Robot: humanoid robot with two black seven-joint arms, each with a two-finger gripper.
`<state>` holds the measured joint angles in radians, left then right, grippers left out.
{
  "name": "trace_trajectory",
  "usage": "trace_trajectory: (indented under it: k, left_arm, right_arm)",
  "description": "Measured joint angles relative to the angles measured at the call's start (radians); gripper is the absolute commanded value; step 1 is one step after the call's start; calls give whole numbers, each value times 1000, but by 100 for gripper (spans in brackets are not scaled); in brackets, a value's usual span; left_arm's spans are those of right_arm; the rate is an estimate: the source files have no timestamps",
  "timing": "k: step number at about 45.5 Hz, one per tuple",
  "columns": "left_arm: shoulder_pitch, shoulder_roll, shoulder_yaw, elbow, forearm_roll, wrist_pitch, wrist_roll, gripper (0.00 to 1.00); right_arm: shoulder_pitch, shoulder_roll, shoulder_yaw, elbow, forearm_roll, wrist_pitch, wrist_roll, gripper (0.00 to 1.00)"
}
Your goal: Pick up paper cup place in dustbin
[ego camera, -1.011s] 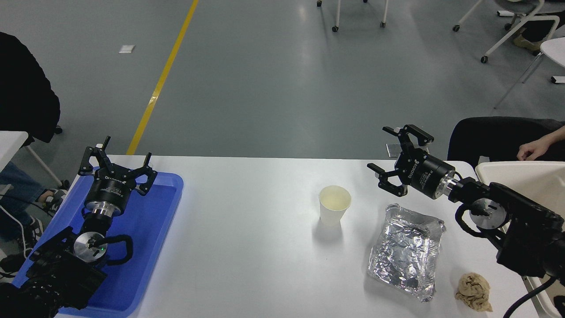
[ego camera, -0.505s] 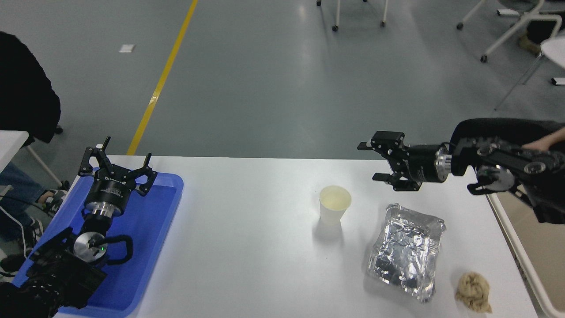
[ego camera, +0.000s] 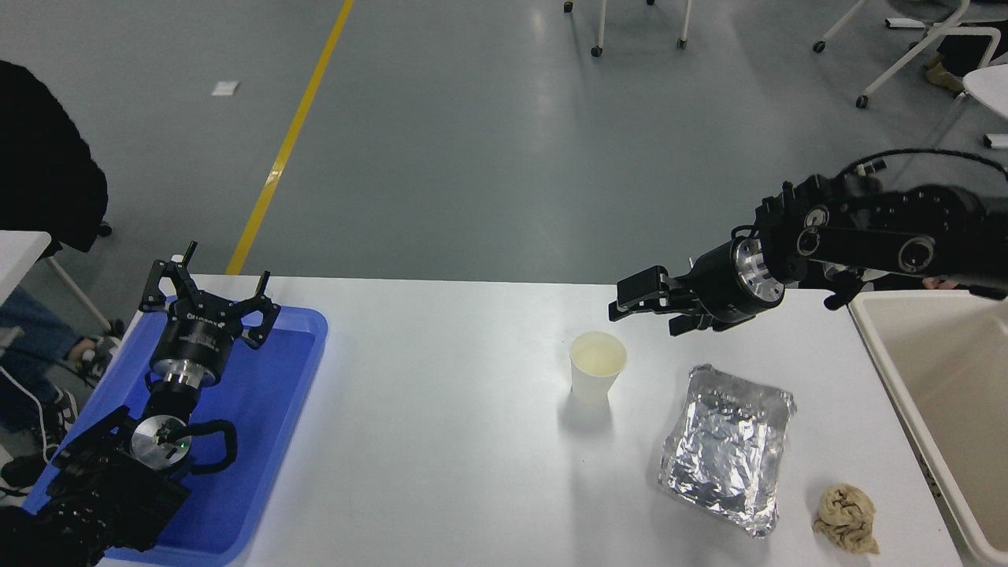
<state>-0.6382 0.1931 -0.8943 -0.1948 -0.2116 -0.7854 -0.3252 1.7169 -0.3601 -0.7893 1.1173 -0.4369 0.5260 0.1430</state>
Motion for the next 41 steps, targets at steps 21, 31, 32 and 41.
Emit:
trace_trajectory:
  k: [21, 31, 32, 41]
  left_arm:
    - [0, 0, 0, 0, 0, 0, 0, 100]
    - [1, 0, 0, 0, 0, 0, 0, 100]
    - [1, 0, 0, 0, 0, 0, 0, 100]
    - [0, 0, 0, 0, 0, 0, 0, 100]
  right_arm:
    - [330, 198, -331, 195, 146, 43, 1, 100]
    - [469, 246, -391, 258, 229, 122, 0, 100]
    - [483, 248, -395, 264, 237, 129, 0, 100]
    - [604, 262, -444, 336, 296, 178, 0, 100]
